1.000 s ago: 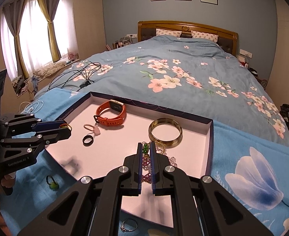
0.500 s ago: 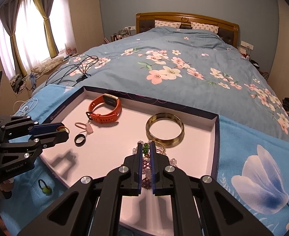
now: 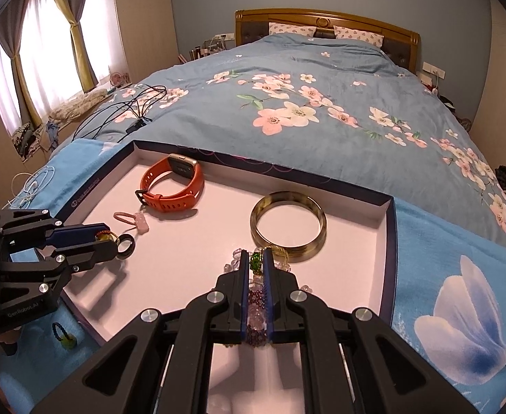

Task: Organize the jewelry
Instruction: 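Release the gold bead ring into the box with the right tool while the left tool releases the amber ring, then grasp the silver stone ring with the right tool while the left tool grasps the green-stone bead ring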

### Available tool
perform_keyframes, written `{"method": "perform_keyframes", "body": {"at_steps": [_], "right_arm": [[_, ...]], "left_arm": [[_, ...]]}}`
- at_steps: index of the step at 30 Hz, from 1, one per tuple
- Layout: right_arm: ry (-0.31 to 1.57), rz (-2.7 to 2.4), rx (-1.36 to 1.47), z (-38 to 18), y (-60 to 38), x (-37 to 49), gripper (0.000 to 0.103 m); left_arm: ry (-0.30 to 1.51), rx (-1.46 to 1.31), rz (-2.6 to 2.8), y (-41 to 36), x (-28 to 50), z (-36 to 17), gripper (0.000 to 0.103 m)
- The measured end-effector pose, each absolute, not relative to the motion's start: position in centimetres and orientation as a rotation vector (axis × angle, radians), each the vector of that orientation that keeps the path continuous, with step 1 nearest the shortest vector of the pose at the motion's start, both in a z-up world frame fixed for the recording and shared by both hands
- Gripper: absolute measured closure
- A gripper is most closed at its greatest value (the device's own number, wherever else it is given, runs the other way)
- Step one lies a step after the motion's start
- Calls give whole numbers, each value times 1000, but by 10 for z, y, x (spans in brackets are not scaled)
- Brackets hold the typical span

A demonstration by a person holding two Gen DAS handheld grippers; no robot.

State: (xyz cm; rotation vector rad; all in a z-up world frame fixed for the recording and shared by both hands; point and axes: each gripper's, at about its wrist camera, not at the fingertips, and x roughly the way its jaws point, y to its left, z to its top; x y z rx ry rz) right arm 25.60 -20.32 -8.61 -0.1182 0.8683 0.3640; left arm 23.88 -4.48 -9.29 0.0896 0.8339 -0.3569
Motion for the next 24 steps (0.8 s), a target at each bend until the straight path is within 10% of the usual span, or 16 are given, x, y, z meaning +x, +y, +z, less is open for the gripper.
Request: {"method": "perform_keyframes", "body": {"at_steps": [24], "right_arm": [[723, 389, -24, -42, -236, 193, 70]], "left_arm": [[667, 44, -344, -8, 181, -49, 48]]}}
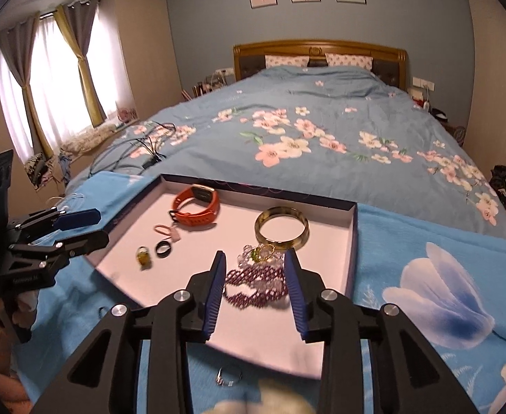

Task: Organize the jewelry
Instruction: 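Grasp the silver stone ring with the right tool while the left tool grasps the green-stone bead ring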

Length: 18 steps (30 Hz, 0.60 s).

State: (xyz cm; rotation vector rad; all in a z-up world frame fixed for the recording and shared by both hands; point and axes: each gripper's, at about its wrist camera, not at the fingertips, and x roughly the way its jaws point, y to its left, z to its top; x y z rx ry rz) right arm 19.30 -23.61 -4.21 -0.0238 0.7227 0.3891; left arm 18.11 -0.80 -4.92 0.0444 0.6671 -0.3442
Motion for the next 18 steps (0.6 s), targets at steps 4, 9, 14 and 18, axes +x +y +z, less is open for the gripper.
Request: {"method": "perform_keyframes", "body": {"at_steps": [4, 9, 14, 18], "right_arm": [[702, 412, -31, -36, -241, 168, 69], [722, 428, -42, -44, -244, 142, 66], [767, 421, -37, -61, -246, 128, 66], [804, 417, -34, -73, -244, 126, 66]], "left_arm": [[636, 64, -361, -2, 154, -44, 46], [626, 90, -379, 0, 128, -46, 43], [651, 99, -385, -1, 115, -56, 42], [671, 93, -391, -2, 109, -64, 42]]}}
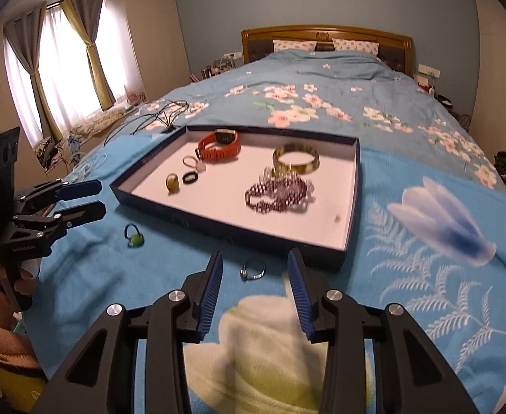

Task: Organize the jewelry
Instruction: 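Grasp the silver stone ring with the right tool while the left tool grasps the green-stone bead ring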

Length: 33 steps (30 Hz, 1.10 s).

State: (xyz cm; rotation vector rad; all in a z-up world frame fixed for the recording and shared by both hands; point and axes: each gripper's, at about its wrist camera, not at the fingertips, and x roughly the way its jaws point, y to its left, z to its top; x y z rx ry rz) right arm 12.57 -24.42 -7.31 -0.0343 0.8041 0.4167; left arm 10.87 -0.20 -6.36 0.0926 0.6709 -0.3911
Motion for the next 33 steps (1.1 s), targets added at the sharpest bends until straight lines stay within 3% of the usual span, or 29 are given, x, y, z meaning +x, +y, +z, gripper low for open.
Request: {"method": "perform_keyframes", "body": {"at_steps": [33], "right_arm": [[881, 376, -13, -96, -240, 137, 62]], "left_arm": [[766, 60, -397, -10, 116, -82, 42]]}}
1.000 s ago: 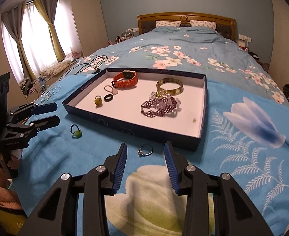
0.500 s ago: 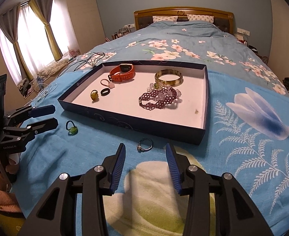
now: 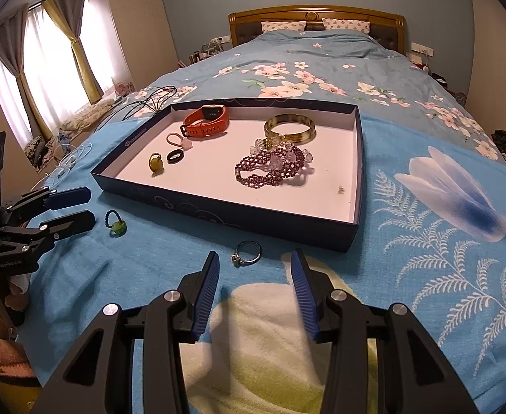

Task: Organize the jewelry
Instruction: 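Grasp the silver stone ring with the right tool while the left tool grasps the green-stone bead ring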

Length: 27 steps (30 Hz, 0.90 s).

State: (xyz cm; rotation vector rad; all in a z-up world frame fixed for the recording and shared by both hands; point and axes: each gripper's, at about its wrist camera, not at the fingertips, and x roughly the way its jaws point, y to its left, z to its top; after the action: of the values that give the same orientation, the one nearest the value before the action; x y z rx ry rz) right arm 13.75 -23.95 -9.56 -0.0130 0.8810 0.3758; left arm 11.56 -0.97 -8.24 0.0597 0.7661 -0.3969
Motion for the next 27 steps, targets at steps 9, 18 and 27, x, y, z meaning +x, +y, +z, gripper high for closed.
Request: {"method": "perform_keyframes", "body": {"at_steps": [9, 18, 27], "right_arm": [[909, 381, -39, -101, -230, 142, 62], [926, 381, -86, -103, -219, 143, 62], [924, 364, -125, -103, -212, 145, 72]], "left_arm": [[790, 61, -414, -13, 119, -86, 43], [840, 77, -440, -22, 124, -94, 45], [892, 50, -459, -22, 132, -103, 52]]}}
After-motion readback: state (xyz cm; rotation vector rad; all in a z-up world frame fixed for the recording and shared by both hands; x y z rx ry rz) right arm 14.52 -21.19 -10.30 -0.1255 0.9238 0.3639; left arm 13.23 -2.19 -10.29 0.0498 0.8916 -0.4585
